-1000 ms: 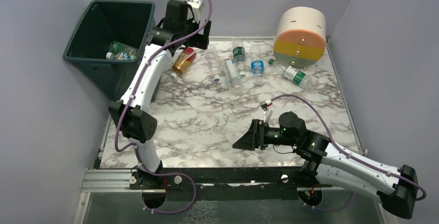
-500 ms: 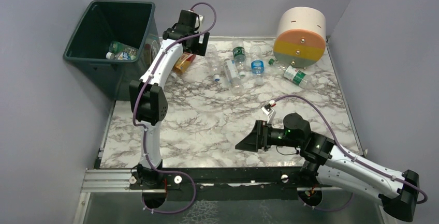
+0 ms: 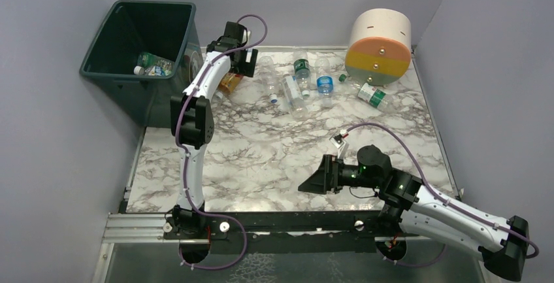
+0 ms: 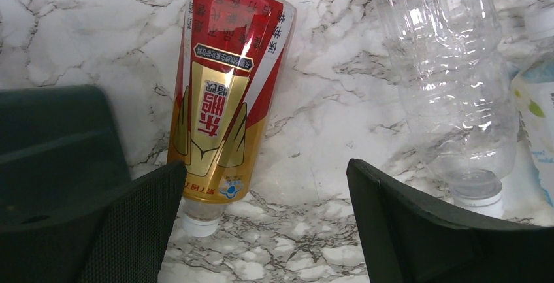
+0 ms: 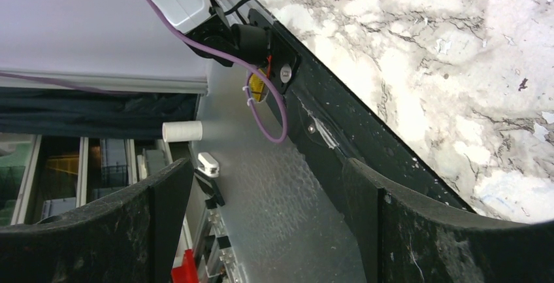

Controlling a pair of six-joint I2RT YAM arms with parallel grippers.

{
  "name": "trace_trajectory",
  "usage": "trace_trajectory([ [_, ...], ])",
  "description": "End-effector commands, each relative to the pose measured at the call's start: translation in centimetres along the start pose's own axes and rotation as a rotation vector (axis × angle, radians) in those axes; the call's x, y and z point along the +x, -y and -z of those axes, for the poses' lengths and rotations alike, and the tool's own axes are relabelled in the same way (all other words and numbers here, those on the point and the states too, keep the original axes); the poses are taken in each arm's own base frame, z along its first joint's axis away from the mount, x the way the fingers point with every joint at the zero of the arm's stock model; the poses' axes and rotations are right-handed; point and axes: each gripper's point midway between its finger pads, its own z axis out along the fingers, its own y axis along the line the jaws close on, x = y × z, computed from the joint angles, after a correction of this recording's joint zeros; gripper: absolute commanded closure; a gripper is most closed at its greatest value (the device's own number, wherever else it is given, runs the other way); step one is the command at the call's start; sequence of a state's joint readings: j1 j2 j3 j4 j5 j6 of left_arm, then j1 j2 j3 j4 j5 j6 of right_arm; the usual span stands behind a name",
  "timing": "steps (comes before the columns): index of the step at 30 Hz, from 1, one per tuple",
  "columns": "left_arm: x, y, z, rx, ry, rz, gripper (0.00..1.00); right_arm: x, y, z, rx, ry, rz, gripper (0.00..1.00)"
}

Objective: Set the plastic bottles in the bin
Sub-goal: Pick up the plastic bottle at the center of the board.

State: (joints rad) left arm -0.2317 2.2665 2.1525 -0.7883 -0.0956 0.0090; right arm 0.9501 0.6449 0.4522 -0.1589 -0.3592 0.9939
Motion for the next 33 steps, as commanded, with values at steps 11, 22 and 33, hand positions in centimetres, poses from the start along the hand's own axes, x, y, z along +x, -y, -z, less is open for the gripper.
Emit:
trace_trajectory([
  [11,-0.2,-1.8,-3.0,-0.022,0.01,0.037,0.01,0.6,0.9,0.2,0.011,0.004,0.0,0.12],
  [22,-1.3,-2.1,-2.7,-0.014,0.05,0.053,0.01,0.9,1.4,-0.1,0.015,-0.005,-0.009,0.12],
  [33,0.1,-1.5,-4.9,0.007,0.008,0.047,0.01,1.2,1.9,-0.3,0.019,-0.016,-0.015,0.12],
])
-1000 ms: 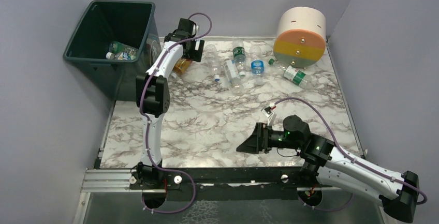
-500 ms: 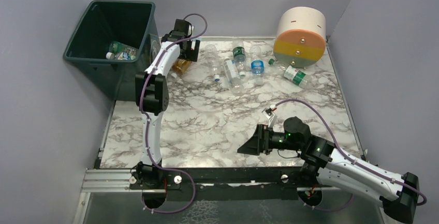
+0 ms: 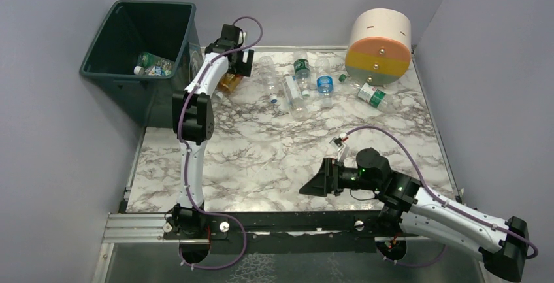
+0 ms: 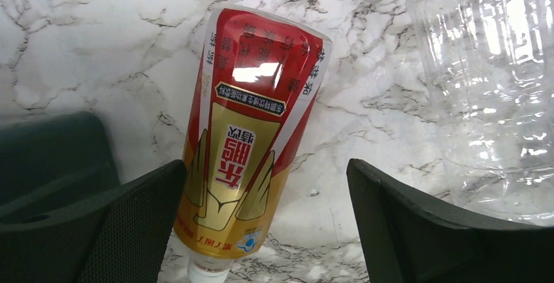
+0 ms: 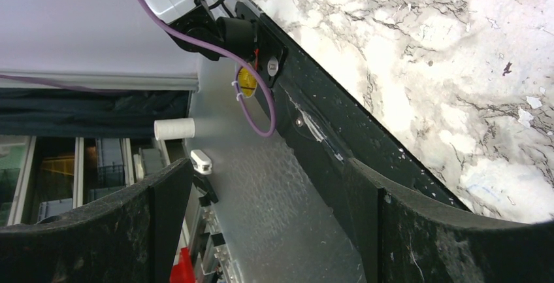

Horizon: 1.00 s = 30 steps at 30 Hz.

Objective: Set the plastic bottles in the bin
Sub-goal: Pick up the plastic bottle at the center of the board.

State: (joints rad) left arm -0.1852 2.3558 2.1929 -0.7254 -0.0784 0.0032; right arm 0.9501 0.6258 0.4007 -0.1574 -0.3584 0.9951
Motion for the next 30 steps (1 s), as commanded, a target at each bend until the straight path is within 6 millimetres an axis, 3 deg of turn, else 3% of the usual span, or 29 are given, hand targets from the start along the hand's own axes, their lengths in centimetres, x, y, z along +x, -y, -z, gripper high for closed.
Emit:
trace_trajectory([
  [1,0.2,0.5,-1.4,0.015,-0.004,0.003,0.01,0.3,0.3,-0.3,-0.004,-0.002,-0.006,0.12],
  [14,1.8,0.7,-2.2,0.013,-0.043,0.019,0.01,0.5,0.5,-0.6,-0.011,-0.011,-0.007,0.12],
  [24,3.1,2.2,-2.6,0.037,-0.064,0.018,0.01,0.4,0.4,-0.4,-0.012,-0.006,-0.008,0.12],
  [30,2.8,2.3,-2.3,0.042,-0.056,0.022,0.11,0.5,0.5,-0.3,-0.011,-0.005,-0.007,0.12],
])
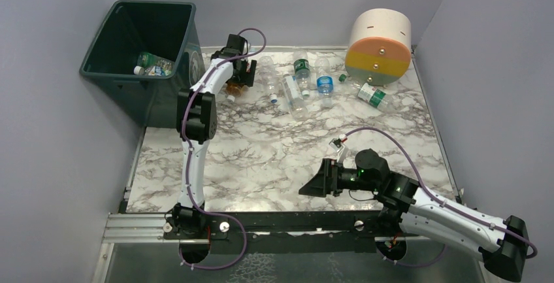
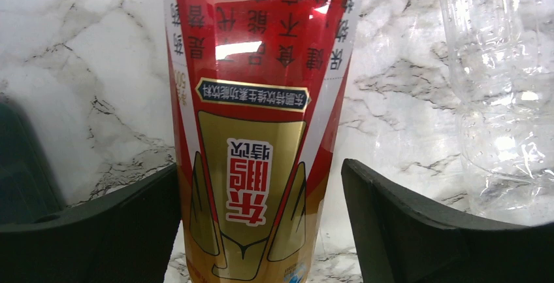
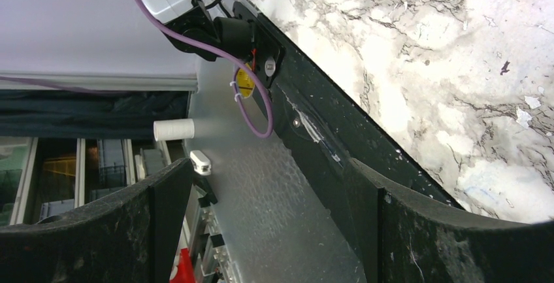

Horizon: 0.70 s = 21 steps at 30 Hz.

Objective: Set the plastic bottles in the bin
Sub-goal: Pick up the plastic bottle at the center of the board.

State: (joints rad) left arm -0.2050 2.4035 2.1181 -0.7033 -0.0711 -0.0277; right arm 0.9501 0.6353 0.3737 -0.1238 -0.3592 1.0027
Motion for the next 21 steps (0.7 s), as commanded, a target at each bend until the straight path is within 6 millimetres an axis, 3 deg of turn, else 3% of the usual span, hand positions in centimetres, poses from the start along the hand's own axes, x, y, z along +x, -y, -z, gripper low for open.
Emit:
trace_trajectory([
  [1,-1.3,0.6,1.0,0.024,0.044,0.012,0.12,0.2,-0.1,0.0,-0.013,-0.002,0.001,0.12],
  [9,-1.1,0.7,1.3,0.025,0.042,0.019,0.34,0.2,-0.3,-0.1,-0.016,-0.008,0.007,0.12],
  [13,-1.1,0.7,1.7,0.027,0.043,0.025,0.36,0.1,-0.4,0.0,-0.017,-0.006,0.009,0.12],
  [21,-3.9,0.7,7.0,0.042,0.143,0.053,0.36,0.2,-0.3,-0.1,-0.016,-0.01,0.008,0.12],
])
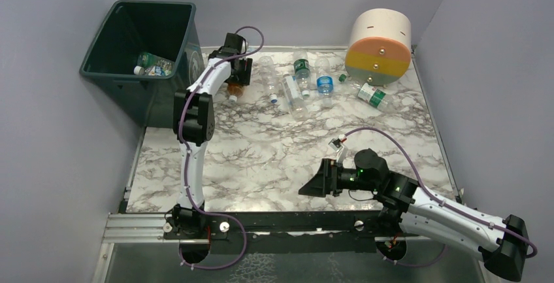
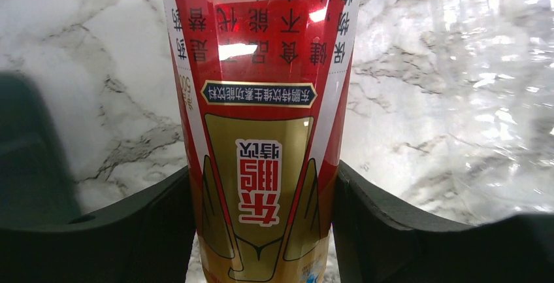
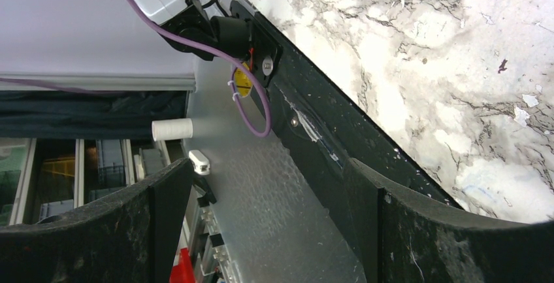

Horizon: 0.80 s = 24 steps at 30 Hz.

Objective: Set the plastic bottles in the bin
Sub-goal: Pick up the plastic bottle at the center of the board.

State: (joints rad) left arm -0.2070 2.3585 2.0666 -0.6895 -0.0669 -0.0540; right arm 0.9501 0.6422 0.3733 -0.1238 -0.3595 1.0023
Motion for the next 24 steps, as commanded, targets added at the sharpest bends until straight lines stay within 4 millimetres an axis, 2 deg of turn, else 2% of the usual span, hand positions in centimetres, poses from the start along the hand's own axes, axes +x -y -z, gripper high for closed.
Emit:
trace_trajectory([
  [1,-4.5,0.6,6.8,0.043,0.152,0.029,0.36,0.1,-0.5,0.0,-0.021,-0.007,0.01,0.12],
  [11,-6.3,1.3,15.4,0.116,0.276,0.049,0.36,0.3,-0.4,0.1,-0.022,-0.008,0.005,0.12],
  [19,-7.2,2.1,24.7,0.206,0.424,0.054,0.36,0.7,0.4,-0.1,-0.01,-0.017,-0.008,0.12],
  [24,-7.9,1.9,30.8,0.224,0.532,0.051,0.36,0.6,0.3,-0.6,-0.008,-0.032,-0.006,0.12],
])
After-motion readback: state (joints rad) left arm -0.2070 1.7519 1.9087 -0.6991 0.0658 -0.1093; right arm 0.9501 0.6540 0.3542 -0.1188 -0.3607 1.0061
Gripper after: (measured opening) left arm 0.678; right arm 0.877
